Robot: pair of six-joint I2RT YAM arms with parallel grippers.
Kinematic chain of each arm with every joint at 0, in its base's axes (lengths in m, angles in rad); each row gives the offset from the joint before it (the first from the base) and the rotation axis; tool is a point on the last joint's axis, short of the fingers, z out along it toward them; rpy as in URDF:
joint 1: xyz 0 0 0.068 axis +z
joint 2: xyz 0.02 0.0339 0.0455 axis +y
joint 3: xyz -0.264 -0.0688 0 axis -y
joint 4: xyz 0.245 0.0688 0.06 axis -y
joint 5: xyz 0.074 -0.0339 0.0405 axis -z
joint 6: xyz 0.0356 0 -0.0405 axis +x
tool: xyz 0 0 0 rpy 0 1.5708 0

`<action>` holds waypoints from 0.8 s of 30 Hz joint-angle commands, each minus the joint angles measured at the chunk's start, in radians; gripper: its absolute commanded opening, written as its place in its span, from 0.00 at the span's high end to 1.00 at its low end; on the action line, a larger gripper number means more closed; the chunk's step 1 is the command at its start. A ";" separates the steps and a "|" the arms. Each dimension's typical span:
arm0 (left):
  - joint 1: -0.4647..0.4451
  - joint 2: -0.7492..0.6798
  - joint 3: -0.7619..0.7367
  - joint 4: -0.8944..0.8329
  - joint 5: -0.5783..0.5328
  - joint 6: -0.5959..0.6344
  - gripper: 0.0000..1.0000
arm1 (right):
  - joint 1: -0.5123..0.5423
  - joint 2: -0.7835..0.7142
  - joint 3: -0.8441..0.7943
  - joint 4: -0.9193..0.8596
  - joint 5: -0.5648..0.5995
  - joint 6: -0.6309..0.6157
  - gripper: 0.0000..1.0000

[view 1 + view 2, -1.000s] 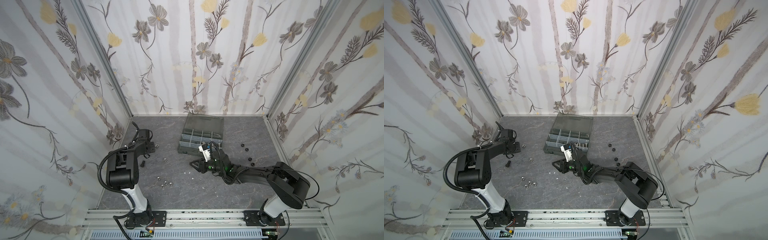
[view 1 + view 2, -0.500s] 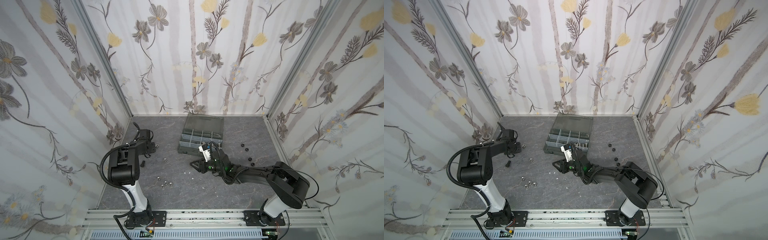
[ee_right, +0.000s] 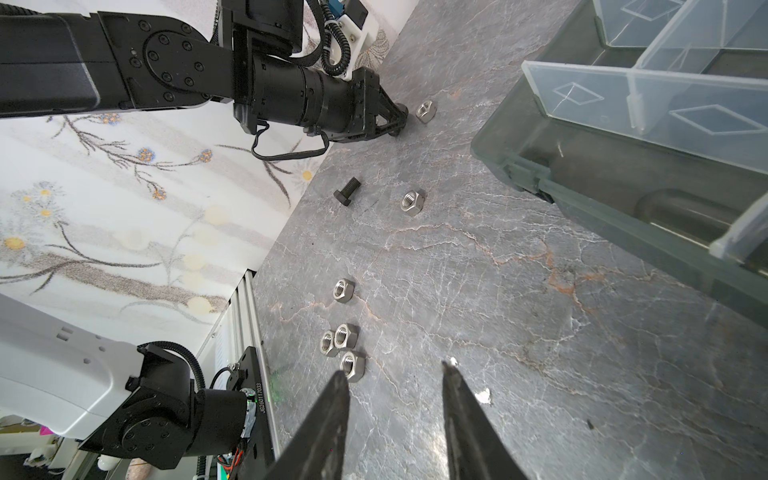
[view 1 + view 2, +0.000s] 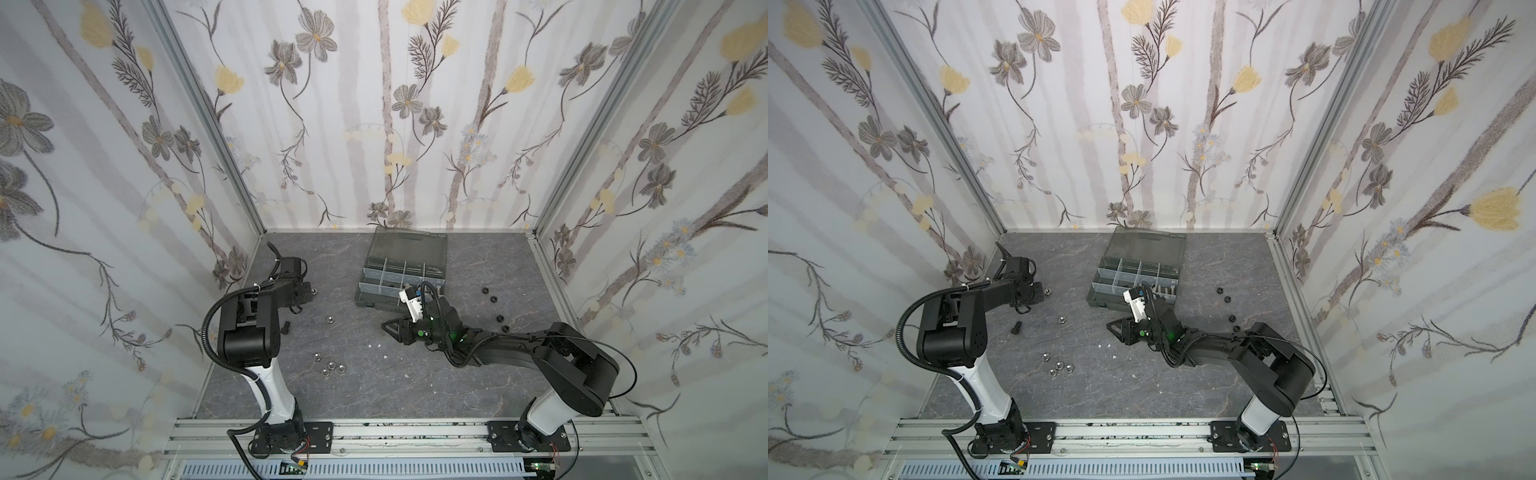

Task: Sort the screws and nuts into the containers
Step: 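Carry the black bolt into the box with the left gripper while the right hovers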

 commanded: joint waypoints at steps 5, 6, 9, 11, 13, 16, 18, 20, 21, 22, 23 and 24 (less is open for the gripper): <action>-0.035 -0.060 0.023 -0.027 0.001 -0.035 0.89 | -0.007 -0.023 0.002 -0.011 0.008 -0.025 0.61; -0.044 -0.072 0.026 -0.032 0.002 -0.041 0.90 | -0.009 -0.055 0.002 -0.020 0.008 -0.027 0.61; -0.075 -0.111 0.021 -0.035 0.010 -0.059 0.90 | -0.014 -0.079 0.007 -0.047 0.009 -0.037 0.61; -0.111 -0.134 0.018 -0.047 -0.008 -0.079 0.90 | -0.021 -0.091 0.011 -0.067 0.004 -0.045 0.60; -0.156 -0.163 0.005 -0.051 -0.008 -0.098 0.91 | -0.037 -0.104 0.021 -0.095 -0.010 -0.056 0.60; -0.226 -0.202 -0.003 -0.053 -0.015 -0.117 0.91 | -0.084 -0.136 0.009 -0.123 -0.015 -0.060 0.60; -0.272 -0.226 0.006 -0.061 -0.010 -0.141 0.91 | -0.110 -0.166 -0.007 -0.145 -0.021 -0.062 0.60; -0.302 -0.248 0.015 -0.060 0.007 -0.166 0.91 | -0.134 -0.200 -0.016 -0.180 -0.020 -0.074 0.60; -0.322 -0.260 0.017 -0.057 0.020 -0.176 0.91 | -0.144 -0.219 -0.018 -0.200 -0.017 -0.083 0.59; -0.338 -0.270 0.020 -0.053 0.023 -0.184 0.91 | -0.153 -0.238 -0.022 -0.223 -0.014 -0.093 0.59; -0.350 -0.279 0.022 -0.050 0.022 -0.188 0.90 | -0.158 -0.254 -0.024 -0.241 -0.011 -0.100 0.58; -0.367 -0.288 0.025 -0.047 0.023 -0.195 0.91 | -0.168 -0.274 -0.027 -0.262 -0.007 -0.109 0.57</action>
